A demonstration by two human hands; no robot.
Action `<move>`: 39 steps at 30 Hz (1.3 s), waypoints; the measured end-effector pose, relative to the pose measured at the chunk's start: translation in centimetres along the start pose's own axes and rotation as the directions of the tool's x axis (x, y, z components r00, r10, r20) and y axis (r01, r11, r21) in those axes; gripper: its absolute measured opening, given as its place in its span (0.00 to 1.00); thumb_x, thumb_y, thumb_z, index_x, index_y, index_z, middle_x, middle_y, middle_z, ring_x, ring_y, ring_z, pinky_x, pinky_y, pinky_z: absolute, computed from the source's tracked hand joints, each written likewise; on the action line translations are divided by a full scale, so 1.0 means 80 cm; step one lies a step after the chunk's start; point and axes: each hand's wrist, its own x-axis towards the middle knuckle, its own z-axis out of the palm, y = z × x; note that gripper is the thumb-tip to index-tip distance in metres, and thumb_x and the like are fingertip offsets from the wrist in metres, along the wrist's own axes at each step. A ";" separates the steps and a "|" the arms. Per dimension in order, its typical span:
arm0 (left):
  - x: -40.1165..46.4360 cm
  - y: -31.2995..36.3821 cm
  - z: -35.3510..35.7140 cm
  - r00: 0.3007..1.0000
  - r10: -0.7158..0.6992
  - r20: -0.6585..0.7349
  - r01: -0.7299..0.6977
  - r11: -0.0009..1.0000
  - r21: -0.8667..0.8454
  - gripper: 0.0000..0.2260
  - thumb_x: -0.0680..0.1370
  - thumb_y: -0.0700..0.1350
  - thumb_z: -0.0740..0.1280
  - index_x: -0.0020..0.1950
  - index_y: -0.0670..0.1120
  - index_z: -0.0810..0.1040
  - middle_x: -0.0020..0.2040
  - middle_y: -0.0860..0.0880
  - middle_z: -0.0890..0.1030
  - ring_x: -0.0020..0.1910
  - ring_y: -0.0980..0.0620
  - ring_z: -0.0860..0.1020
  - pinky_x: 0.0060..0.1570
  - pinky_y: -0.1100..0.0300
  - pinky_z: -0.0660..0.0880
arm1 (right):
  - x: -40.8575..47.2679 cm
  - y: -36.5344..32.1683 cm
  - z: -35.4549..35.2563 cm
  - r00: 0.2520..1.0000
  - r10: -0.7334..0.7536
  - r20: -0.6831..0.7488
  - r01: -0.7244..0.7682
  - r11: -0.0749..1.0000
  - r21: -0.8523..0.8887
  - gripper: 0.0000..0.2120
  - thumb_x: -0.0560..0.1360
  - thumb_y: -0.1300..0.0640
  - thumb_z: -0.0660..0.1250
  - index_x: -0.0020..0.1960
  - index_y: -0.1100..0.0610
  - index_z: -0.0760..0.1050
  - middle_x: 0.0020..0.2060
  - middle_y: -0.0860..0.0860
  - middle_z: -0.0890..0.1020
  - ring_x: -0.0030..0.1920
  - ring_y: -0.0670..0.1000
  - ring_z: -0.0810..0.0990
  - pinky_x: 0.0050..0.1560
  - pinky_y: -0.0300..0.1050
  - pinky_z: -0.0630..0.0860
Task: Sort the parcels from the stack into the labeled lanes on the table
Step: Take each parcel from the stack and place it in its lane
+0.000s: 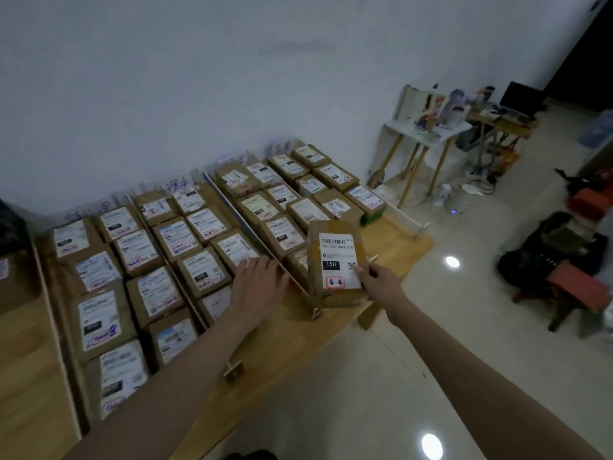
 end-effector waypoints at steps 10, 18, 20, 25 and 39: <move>0.111 0.125 0.037 0.996 0.089 0.017 -0.089 0.996 -0.009 0.24 0.82 0.59 0.50 0.67 0.47 0.74 0.66 0.48 0.76 0.67 0.48 0.72 0.73 0.48 0.61 | 0.086 0.072 -0.116 0.989 0.109 -0.104 -0.098 0.989 0.109 0.14 0.81 0.50 0.62 0.61 0.57 0.78 0.53 0.53 0.82 0.53 0.55 0.81 0.56 0.53 0.80; 0.237 0.184 0.107 0.999 0.031 0.024 -0.029 0.997 -0.073 0.21 0.82 0.58 0.52 0.61 0.48 0.78 0.61 0.50 0.78 0.63 0.49 0.74 0.71 0.49 0.61 | 0.233 0.093 -0.179 0.986 0.148 -0.083 -0.142 0.987 0.075 0.10 0.81 0.51 0.63 0.58 0.54 0.78 0.52 0.52 0.83 0.53 0.53 0.82 0.57 0.54 0.80; 0.260 0.193 0.123 0.999 0.013 0.048 -0.009 0.997 -0.083 0.21 0.82 0.59 0.52 0.60 0.49 0.78 0.59 0.50 0.79 0.62 0.49 0.74 0.70 0.50 0.62 | 0.267 0.094 -0.192 0.985 0.161 -0.063 -0.158 0.986 0.048 0.08 0.81 0.52 0.63 0.56 0.53 0.78 0.51 0.52 0.83 0.52 0.52 0.82 0.56 0.52 0.81; 0.304 0.207 0.149 0.996 -0.038 0.083 0.045 0.995 -0.092 0.20 0.82 0.58 0.52 0.60 0.49 0.78 0.59 0.50 0.79 0.60 0.50 0.75 0.70 0.50 0.63 | 0.339 0.096 -0.206 0.988 0.156 -0.013 -0.157 0.985 -0.073 0.09 0.81 0.54 0.63 0.56 0.58 0.77 0.51 0.53 0.82 0.52 0.53 0.81 0.48 0.43 0.79; 0.326 0.258 0.188 0.938 -0.315 0.145 0.330 0.939 -0.095 0.16 0.82 0.56 0.54 0.57 0.49 0.77 0.56 0.49 0.79 0.58 0.50 0.76 0.68 0.49 0.65 | 0.465 0.146 -0.198 0.951 0.033 0.307 0.041 0.972 -0.233 0.06 0.81 0.56 0.64 0.53 0.57 0.78 0.48 0.52 0.82 0.48 0.51 0.81 0.40 0.38 0.74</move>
